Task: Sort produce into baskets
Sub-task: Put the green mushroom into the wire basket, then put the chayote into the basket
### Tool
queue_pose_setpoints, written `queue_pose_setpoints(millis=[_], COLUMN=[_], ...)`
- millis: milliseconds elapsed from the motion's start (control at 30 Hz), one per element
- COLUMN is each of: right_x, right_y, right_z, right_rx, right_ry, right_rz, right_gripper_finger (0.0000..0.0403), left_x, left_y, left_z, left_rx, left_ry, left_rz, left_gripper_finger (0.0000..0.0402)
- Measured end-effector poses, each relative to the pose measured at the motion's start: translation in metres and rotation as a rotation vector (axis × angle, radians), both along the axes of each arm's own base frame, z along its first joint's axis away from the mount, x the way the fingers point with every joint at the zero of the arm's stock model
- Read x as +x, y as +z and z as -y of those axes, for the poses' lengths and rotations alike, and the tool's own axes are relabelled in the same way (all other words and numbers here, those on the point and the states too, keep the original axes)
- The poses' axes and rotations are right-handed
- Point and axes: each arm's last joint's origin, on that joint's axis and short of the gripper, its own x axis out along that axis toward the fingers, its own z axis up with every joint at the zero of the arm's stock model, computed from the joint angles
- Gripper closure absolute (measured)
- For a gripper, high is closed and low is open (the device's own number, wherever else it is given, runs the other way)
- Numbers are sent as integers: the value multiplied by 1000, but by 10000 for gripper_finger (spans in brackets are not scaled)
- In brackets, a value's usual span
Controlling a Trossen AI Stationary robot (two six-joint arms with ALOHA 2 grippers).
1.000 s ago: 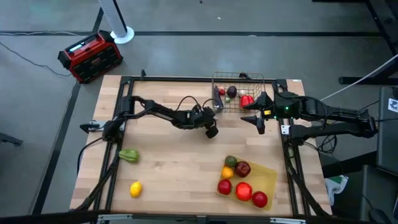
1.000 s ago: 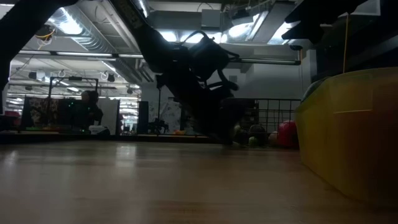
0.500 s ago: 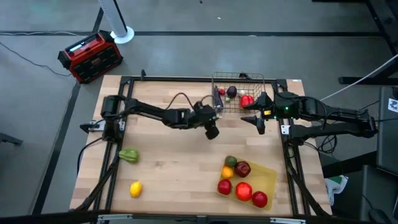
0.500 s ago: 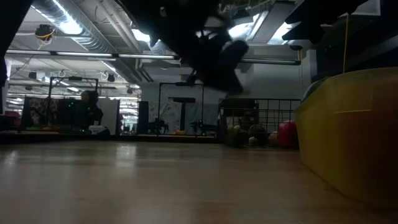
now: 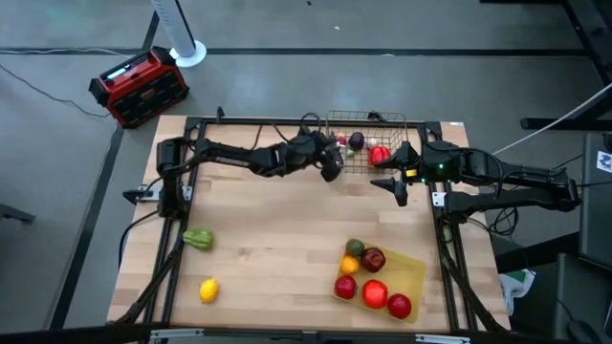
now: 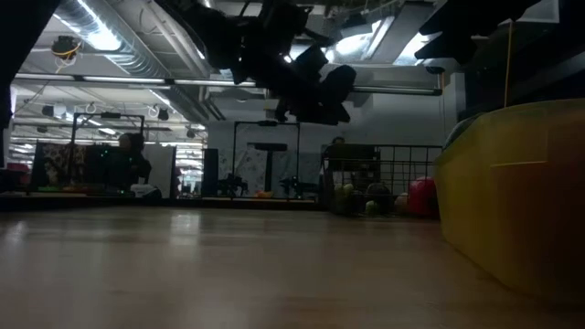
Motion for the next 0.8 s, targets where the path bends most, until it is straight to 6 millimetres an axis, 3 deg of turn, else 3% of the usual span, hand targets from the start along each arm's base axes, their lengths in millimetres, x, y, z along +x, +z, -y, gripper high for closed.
queue_pose_setpoints(millis=[267,400,600,800], right_x=[-1,-18,-51,-67], right_y=[1,10,14,-17], right_z=[0,-2,-6,-9], right_rx=[-10,-51,-89,-50], right_ry=[4,18,31,24], right_rz=[9,66,105,150], right_gripper_finger=[134,134,134,134], left_x=[-5,-16,-57,-111], left_y=[2,26,75,108], left_z=[-17,-14,13,55], left_rx=[-84,-2,-21,-177], left_ry=[44,13,-34,-85], left_rz=[63,16,-124,-232], left_gripper_finger=[192,187,200,208])
